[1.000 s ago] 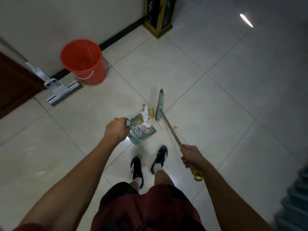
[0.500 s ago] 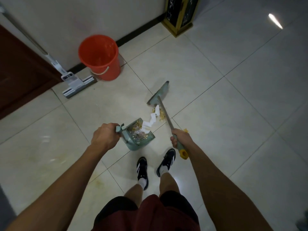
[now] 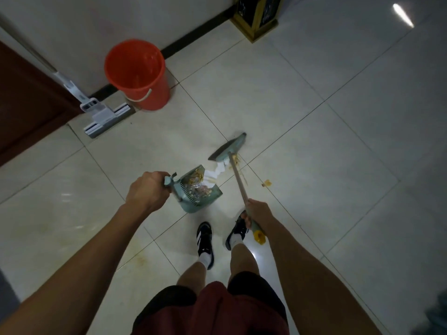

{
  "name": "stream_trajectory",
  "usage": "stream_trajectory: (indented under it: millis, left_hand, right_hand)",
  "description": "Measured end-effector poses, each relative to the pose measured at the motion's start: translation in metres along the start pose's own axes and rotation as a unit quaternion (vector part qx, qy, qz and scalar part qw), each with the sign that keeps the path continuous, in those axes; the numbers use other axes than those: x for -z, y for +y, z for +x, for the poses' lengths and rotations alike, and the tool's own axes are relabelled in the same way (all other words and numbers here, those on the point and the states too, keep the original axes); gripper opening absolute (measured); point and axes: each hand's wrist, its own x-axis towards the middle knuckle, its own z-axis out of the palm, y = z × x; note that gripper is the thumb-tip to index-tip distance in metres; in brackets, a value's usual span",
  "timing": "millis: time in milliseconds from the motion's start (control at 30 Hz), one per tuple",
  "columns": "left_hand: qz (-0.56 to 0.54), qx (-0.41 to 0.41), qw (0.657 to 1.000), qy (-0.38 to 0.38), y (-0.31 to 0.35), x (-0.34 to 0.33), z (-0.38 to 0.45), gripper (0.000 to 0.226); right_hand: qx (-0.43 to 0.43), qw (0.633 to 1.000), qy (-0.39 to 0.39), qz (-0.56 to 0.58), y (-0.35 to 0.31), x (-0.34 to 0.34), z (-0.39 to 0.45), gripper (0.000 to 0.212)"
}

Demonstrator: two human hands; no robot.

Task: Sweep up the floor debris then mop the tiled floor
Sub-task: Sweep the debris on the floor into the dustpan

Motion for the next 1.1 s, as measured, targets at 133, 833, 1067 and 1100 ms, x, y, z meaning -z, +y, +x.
stream_trajectory:
  millis: [133, 833, 1067, 1100]
  left_hand:
    - [0.005, -0.019, 1.0, 0.001, 0.01, 0.005, 0.004, 0.007]
    - [0.113, -0.152, 0.981, -0.025, 0.079, 0.013, 0.03, 0.016]
    - [0.129, -0.163, 0.978, -0.024, 0.085, 0.012, 0.043, 0.015]
    - [0.129, -0.162, 0.978, -0.024, 0.084, 0.012, 0.045, 0.013]
  right_hand:
    - [-0.011, 0.999, 0.006, 0.044, 0.038, 0.02, -0.015, 0.025]
    - [0.111, 0.951, 0.205, -0.201, 0.115, 0.104, -0.051, 0.016]
    - [0.063, 0.931, 0.228, -0.278, 0.113, 0.117, -0.035, 0.03]
    - [0.054, 0.933, 0.218, -0.279, 0.113, 0.115, -0.034, 0.029]
